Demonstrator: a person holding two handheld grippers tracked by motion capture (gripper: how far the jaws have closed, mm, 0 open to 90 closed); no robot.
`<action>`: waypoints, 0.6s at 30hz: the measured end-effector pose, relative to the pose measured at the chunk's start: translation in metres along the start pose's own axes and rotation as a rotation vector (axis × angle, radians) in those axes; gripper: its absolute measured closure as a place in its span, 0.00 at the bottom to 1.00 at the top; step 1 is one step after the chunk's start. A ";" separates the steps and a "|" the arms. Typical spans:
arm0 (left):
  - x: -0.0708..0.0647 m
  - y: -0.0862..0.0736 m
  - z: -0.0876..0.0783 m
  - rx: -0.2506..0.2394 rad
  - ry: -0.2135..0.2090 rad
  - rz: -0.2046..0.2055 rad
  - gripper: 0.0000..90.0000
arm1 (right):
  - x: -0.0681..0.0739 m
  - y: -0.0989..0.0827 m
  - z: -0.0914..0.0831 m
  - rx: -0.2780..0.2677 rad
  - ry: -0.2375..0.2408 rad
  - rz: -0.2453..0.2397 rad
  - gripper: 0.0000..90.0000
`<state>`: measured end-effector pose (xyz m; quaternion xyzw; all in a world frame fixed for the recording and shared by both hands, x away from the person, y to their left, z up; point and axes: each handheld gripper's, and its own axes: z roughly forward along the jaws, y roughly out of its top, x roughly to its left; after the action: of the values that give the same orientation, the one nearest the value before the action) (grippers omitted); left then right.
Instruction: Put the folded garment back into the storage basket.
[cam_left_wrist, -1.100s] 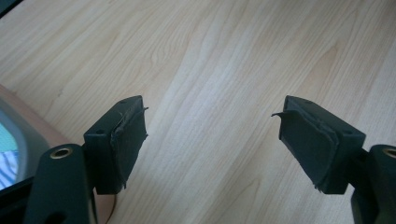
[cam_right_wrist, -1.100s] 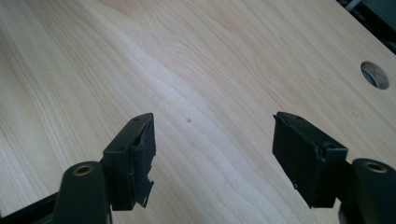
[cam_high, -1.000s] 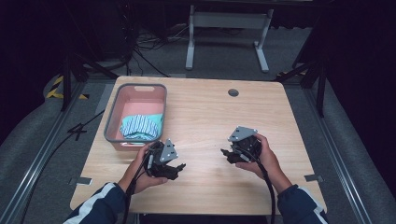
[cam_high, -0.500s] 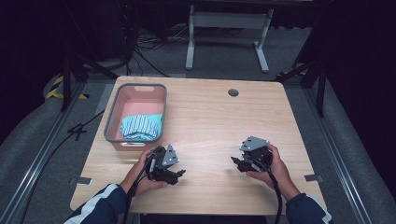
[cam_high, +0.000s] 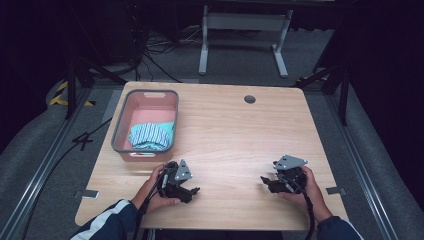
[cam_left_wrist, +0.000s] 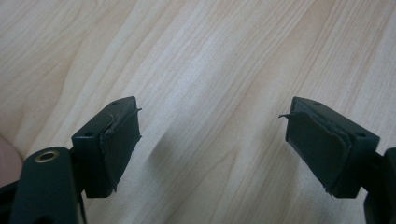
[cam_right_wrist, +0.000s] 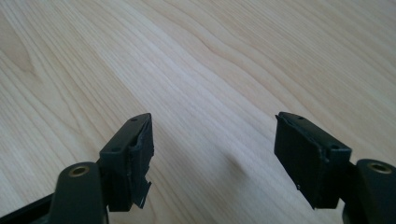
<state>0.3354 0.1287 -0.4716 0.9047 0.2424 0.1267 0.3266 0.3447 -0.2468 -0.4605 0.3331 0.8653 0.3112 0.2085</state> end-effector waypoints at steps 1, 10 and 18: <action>0.001 -0.001 0.000 0.004 -0.007 -0.009 0.20 | -0.001 -0.003 -0.001 -0.006 0.000 0.007 0.33; 0.010 -0.014 0.004 -0.045 -0.063 -0.064 0.17 | -0.015 -0.042 -0.010 -0.038 0.022 0.103 0.27; 0.011 -0.014 0.004 -0.045 -0.068 -0.057 0.16 | -0.021 -0.058 -0.014 -0.070 0.056 0.171 0.22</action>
<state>0.3414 0.1416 -0.4831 0.8937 0.2537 0.0919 0.3585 0.3250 -0.3014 -0.4864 0.3894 0.8278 0.3671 0.1684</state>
